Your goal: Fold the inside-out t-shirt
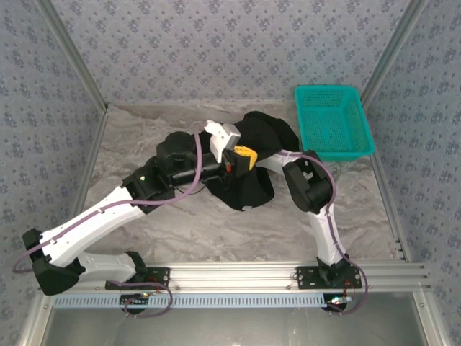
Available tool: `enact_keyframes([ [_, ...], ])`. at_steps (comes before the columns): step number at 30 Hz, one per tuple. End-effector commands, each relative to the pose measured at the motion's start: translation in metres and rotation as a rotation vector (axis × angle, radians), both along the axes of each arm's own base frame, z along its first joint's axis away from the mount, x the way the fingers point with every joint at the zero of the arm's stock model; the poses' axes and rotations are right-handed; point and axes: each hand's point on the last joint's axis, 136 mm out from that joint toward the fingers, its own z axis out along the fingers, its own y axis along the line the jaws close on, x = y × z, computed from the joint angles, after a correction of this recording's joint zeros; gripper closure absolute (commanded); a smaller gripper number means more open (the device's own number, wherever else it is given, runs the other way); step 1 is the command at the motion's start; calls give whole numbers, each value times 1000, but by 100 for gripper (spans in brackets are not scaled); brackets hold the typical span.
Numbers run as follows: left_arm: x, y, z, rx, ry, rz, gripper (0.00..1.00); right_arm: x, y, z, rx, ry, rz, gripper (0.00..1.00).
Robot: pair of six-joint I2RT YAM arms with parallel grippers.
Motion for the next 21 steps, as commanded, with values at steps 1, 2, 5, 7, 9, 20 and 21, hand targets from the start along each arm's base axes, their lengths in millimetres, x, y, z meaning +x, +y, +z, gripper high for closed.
enact_keyframes([
  [1, 10, 20, 14, -39, -12, 85, 100, -46, -19, -41, -51, 211, 44, 81],
  [2, 14, 25, 13, -37, -13, 106, 100, -45, -20, -38, -45, 201, 42, 85],
  [5, 33, 47, 10, -26, -8, 214, 100, -39, -25, -26, -31, 162, 47, 94],
  [7, 53, 72, 6, -11, -3, 333, 100, -38, -29, -16, -30, 134, 70, 97],
  [9, 76, 104, 1, 0, 10, 477, 100, -40, -33, -7, -33, 108, 90, 100],
  [20, 161, 282, -12, -5, 47, 1109, 100, -71, -47, 41, -7, 32, 228, 100],
  [21, 168, 292, -17, 1, 60, 1141, 100, -71, -48, 49, 5, 12, 233, 100],
])
